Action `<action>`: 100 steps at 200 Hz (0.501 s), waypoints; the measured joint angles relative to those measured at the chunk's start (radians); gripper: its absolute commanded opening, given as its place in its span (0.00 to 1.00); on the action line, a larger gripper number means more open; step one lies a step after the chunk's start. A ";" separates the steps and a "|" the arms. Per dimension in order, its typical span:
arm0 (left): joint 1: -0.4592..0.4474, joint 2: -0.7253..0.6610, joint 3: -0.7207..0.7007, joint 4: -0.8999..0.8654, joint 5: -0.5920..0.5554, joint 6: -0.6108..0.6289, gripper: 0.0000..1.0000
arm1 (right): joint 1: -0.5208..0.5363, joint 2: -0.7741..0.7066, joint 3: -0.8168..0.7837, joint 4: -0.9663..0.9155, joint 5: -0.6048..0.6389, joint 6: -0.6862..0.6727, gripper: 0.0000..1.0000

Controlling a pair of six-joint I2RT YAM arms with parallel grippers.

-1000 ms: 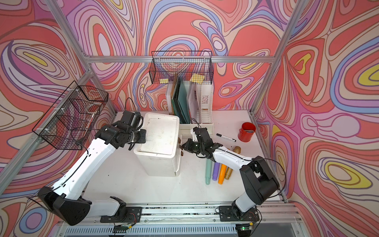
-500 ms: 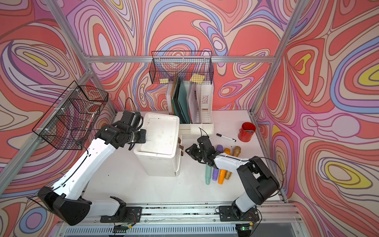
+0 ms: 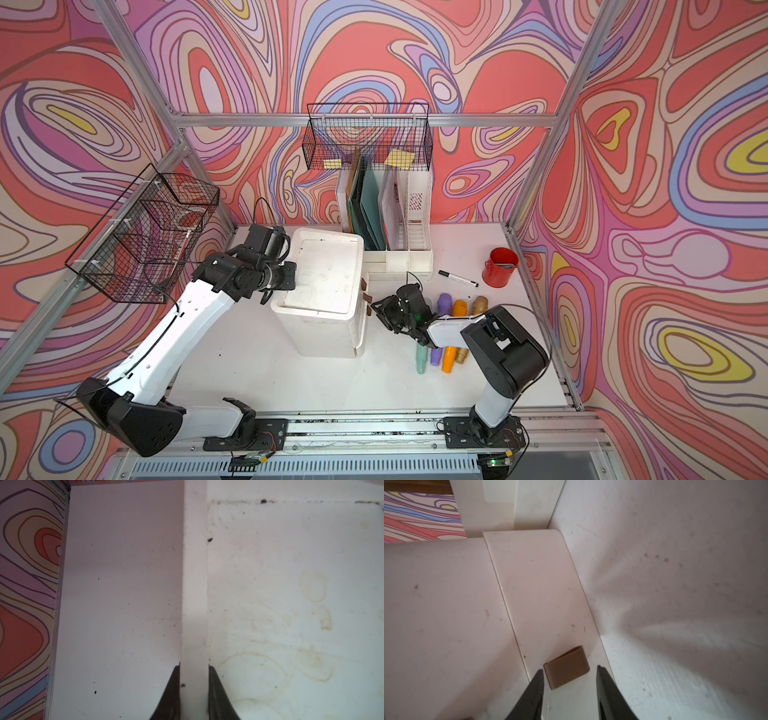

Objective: Take the microphone out of the drawer
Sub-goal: Close the drawer in the storage box, then open the drawer in the storage box.

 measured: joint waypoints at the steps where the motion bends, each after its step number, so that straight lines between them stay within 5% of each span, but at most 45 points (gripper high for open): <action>1: 0.000 0.000 0.000 0.000 0.000 0.000 0.00 | 0.000 0.001 -0.001 0.002 0.001 0.002 0.42; 100: 0.000 0.000 0.000 0.000 0.000 0.000 0.00 | 0.052 0.108 -0.013 0.192 0.080 0.240 0.43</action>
